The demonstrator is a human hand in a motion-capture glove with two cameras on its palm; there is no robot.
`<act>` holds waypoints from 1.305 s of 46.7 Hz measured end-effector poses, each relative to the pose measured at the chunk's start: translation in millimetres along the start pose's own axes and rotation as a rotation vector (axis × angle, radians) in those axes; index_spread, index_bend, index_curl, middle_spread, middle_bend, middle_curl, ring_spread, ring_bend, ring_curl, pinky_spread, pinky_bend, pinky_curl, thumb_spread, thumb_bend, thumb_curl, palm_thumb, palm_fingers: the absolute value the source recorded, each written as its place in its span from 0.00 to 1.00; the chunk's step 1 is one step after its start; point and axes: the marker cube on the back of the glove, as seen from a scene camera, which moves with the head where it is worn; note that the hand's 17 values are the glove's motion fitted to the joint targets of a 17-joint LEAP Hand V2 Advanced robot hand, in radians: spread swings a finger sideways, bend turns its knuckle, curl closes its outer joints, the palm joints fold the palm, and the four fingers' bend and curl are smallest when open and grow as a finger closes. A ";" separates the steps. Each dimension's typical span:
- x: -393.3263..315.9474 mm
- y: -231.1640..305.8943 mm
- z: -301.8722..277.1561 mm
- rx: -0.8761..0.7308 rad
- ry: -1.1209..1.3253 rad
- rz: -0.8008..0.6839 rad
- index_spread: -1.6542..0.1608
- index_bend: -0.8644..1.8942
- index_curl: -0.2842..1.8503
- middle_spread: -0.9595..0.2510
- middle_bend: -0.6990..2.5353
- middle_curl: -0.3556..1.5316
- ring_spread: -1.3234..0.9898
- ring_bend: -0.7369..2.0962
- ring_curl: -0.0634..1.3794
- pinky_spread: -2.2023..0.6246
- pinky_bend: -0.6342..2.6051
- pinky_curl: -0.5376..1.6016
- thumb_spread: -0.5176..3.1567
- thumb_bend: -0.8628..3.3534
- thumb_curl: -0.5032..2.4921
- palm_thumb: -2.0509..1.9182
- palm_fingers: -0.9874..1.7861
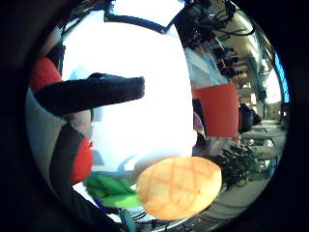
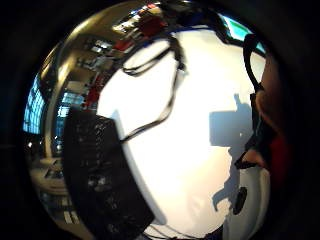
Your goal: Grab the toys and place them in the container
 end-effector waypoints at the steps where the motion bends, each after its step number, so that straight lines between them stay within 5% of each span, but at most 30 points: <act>1: -4.8 -3.0 -12.4 0.005 -0.018 -0.037 0.75 0.61 0.38 0.61 0.34 0.46 0.40 0.53 0.42 0.67 0.46 0.43 0.55 0.29 0.37 0.73 0.65; 10: -102.3 24.6 -76.9 0.103 -0.080 -0.275 0.75 0.63 0.43 0.55 0.36 0.52 0.38 0.57 0.48 0.66 0.49 0.46 0.54 0.29 0.40 0.74 0.61; 20: -206.5 43.9 -66.9 0.035 -0.028 -0.510 0.75 0.65 0.48 0.51 0.39 0.58 0.36 0.60 0.52 0.65 0.52 0.48 0.53 0.28 0.43 0.74 0.58; 42: -256.1 48.6 -15.3 -0.163 0.130 -0.620 0.75 0.64 0.57 0.45 0.41 0.70 0.35 0.64 0.61 0.67 0.56 0.50 0.51 0.27 0.47 0.71 0.47; 50: -248.8 49.2 -27.7 -0.159 0.121 -0.618 0.75 0.50 0.50 0.60 0.33 0.63 0.44 0.44 0.51 0.74 0.57 0.49 0.54 0.23 0.40 0.62 0.19; 61: -200.0 60.6 -65.9 -0.117 0.066 -0.600 0.74 0.38 0.41 0.73 0.26 0.55 0.50 0.32 0.40 0.78 0.52 0.45 0.54 0.21 0.35 0.59 0.28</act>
